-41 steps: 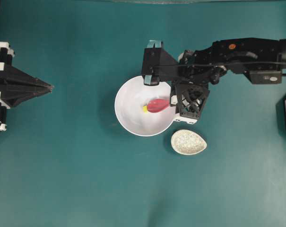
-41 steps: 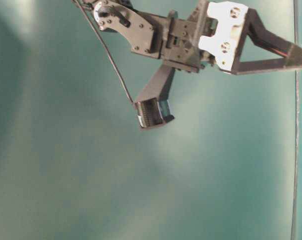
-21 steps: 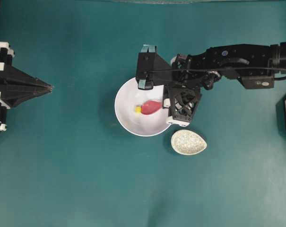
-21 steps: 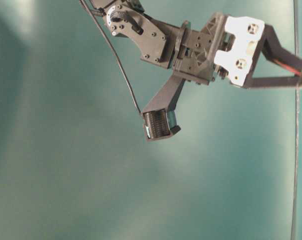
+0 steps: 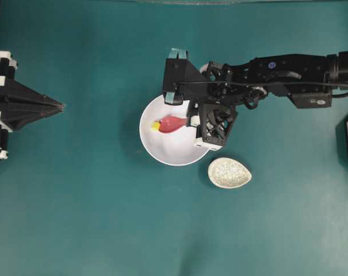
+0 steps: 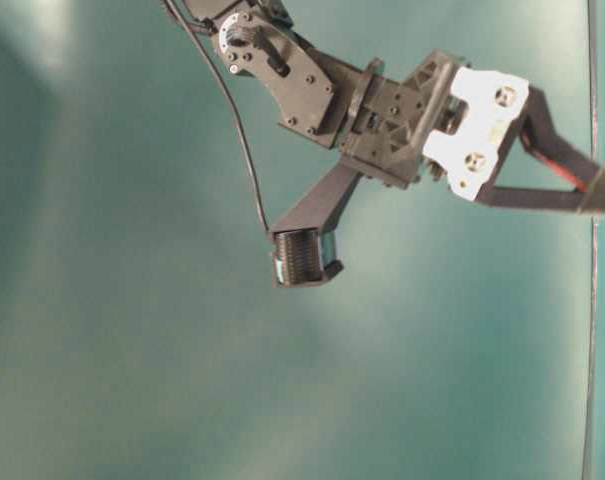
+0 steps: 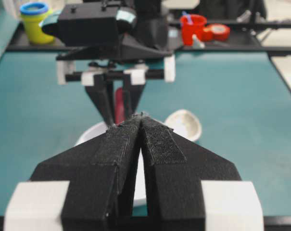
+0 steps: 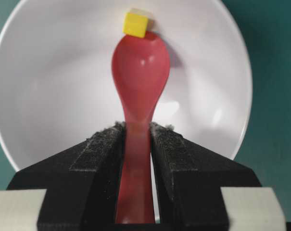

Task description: Scoop the yellow hexagonal prism block from the bowl with a spoon using the right arm.

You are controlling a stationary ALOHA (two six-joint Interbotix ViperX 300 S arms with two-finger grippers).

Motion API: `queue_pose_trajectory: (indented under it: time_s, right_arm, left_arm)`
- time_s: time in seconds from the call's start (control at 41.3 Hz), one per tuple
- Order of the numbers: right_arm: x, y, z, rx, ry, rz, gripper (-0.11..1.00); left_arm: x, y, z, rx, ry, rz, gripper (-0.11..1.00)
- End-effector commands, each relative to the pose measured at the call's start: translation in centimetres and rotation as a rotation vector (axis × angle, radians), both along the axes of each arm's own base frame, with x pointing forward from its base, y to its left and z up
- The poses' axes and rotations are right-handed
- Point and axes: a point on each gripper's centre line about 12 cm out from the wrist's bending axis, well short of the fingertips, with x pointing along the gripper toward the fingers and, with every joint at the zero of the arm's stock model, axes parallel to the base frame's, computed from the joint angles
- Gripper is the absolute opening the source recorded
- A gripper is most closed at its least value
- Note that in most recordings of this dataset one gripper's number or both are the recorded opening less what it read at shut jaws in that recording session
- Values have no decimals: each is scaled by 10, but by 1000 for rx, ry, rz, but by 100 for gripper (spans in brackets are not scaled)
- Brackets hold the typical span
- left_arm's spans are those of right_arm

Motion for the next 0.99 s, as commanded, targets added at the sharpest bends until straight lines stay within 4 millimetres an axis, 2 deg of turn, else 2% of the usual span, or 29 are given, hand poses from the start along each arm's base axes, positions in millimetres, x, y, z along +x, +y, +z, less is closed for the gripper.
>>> queue_pose_trajectory:
  time_s: [0.0, 0.436, 0.968]
  right_arm:
    - [7, -1, 15, -16, -64, 0, 25]
    - [7, -1, 17, -14, -71, -6, 25]
    - [-8, 2, 41, -13, -122, -12, 25]
  left_arm:
    - [2, 0, 5, 5, -14, 1, 0]
    - [2, 0, 4, 5, -12, -1, 0]
    - [2, 0, 4, 3, -11, 0, 0]
